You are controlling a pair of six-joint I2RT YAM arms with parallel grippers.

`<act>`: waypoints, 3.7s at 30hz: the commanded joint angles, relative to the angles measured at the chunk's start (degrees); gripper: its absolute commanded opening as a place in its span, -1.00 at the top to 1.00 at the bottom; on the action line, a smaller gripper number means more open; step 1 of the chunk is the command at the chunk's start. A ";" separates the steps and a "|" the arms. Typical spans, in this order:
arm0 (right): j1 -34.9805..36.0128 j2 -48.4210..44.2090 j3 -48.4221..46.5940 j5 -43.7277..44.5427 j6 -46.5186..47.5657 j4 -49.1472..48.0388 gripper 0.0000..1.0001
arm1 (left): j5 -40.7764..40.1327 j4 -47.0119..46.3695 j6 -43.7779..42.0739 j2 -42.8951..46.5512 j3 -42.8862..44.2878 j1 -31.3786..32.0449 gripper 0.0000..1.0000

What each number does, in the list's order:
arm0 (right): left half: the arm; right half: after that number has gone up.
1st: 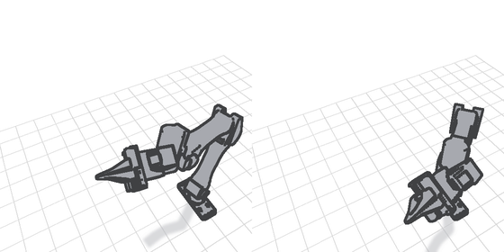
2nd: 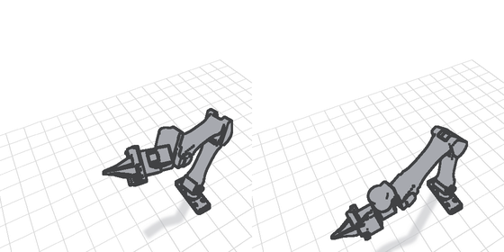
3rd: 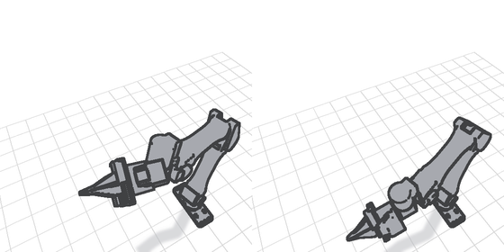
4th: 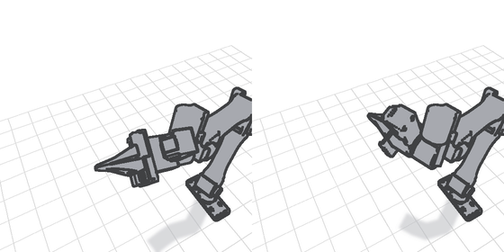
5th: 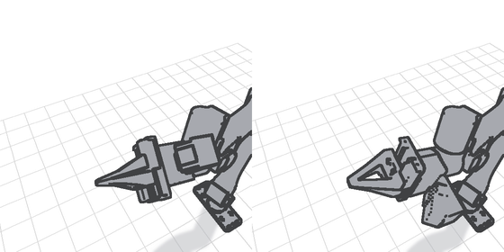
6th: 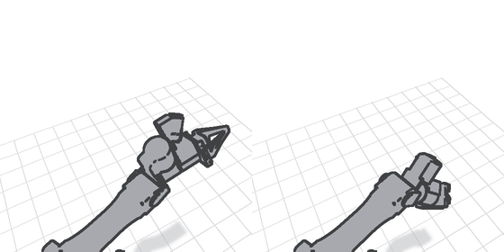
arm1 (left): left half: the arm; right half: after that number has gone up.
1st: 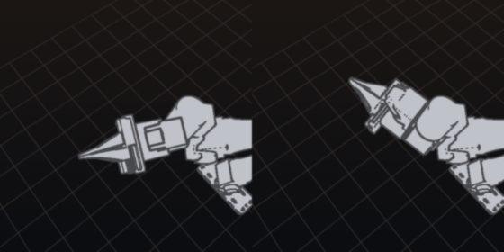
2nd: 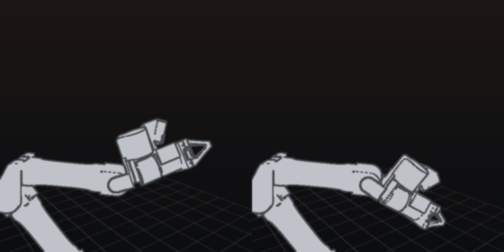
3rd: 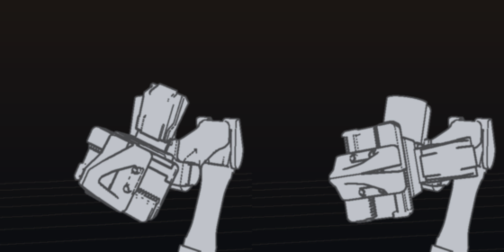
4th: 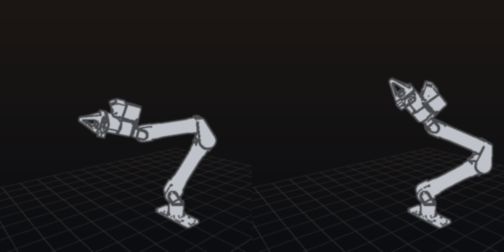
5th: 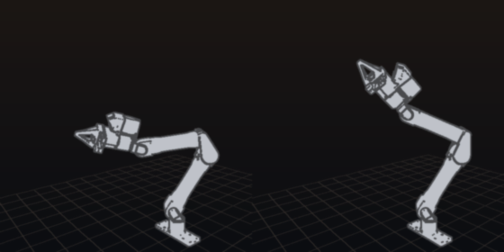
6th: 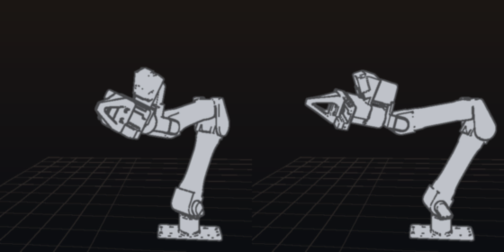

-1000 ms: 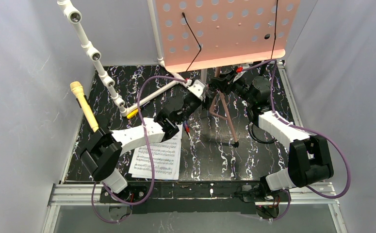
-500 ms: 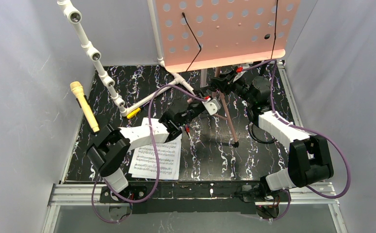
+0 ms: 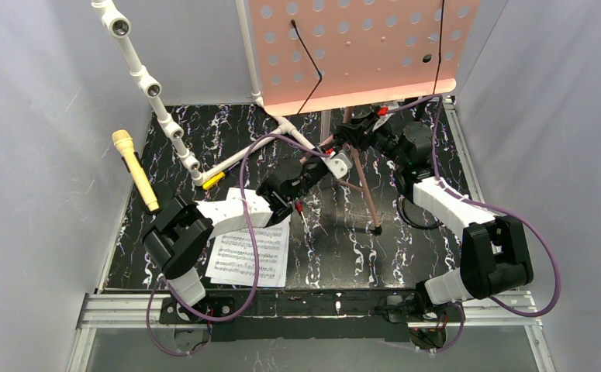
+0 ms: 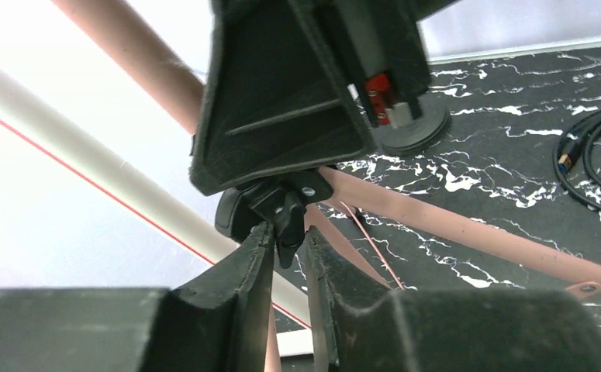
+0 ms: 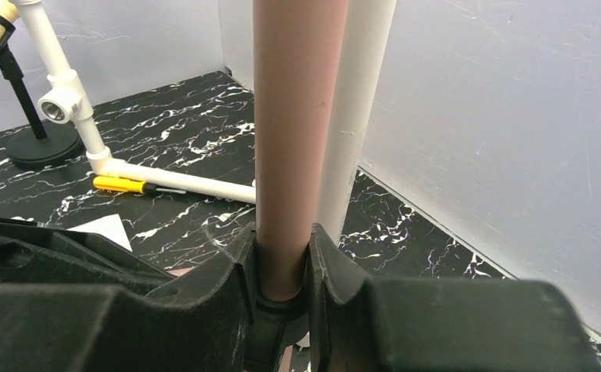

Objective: Pack up the instrument practice props

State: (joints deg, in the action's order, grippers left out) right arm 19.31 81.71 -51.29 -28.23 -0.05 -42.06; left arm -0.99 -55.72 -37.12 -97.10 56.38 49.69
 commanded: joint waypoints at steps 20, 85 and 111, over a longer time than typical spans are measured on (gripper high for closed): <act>0.25 2.45 1.98 -0.46 -1.21 8.55 0.95 | -16.37 11.02 97.03 6.46 0.10 -1.47 0.81; 0.13 -24.96 20.44 16.07 -6.24 20.63 -0.35 | 35.63 -8.16 70.29 -6.32 20.34 -18.35 -0.29; 0.16 -16.38 23.78 12.10 -7.65 10.44 0.08 | 36.91 -10.15 67.13 -16.82 33.22 -15.82 -0.22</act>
State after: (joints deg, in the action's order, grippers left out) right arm 19.62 64.90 -28.21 -14.87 -7.33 -27.22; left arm 36.53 -63.94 32.42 -113.25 87.37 33.50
